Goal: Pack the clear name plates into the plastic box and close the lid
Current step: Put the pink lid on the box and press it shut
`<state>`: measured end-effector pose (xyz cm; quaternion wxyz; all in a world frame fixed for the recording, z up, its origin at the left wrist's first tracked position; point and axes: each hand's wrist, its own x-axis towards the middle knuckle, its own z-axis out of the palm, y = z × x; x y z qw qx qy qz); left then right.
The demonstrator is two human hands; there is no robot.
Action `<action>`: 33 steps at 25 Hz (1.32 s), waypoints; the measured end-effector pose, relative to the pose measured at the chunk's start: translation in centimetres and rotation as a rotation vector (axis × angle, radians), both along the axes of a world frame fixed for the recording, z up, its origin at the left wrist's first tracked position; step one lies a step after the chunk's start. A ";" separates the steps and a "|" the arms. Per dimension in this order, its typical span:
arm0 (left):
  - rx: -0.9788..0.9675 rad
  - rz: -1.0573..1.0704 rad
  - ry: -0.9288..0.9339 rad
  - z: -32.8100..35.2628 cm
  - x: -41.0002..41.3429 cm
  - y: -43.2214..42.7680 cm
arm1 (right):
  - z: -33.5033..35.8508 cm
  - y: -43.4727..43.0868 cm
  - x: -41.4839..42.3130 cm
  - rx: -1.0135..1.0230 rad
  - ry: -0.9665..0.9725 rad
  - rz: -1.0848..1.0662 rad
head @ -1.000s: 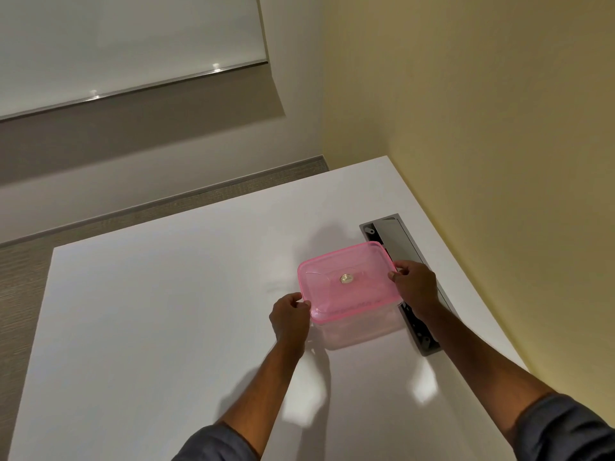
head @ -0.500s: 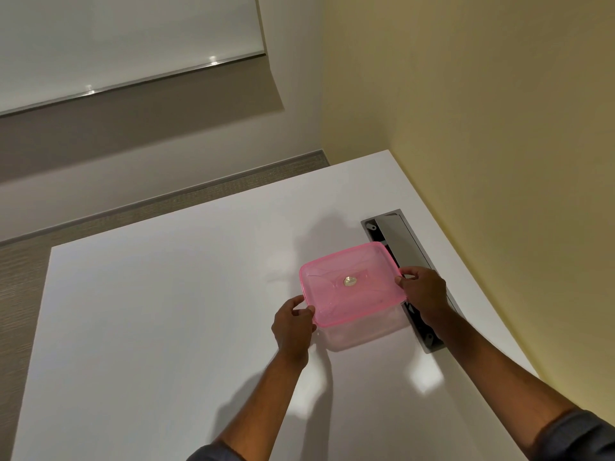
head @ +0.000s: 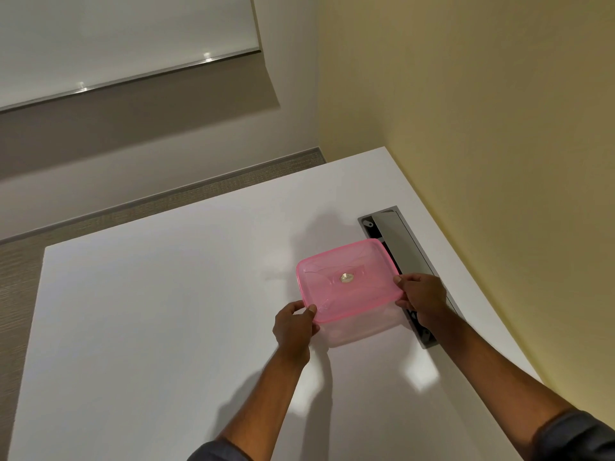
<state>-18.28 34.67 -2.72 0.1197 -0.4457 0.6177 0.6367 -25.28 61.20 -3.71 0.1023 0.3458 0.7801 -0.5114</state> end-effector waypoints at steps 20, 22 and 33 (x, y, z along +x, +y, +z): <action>-0.011 0.012 0.004 -0.3 0.4 0.4 | -0.9 -0.1 0.7 -0.090 -0.003 -0.085; 0.134 0.048 -0.012 -0.3 0.5 0.0 | -0.9 0.0 0.9 -0.203 -0.030 -0.138; 0.206 0.116 -0.020 -0.5 0.9 0.8 | 0.6 -0.8 0.6 -0.385 -0.134 -0.242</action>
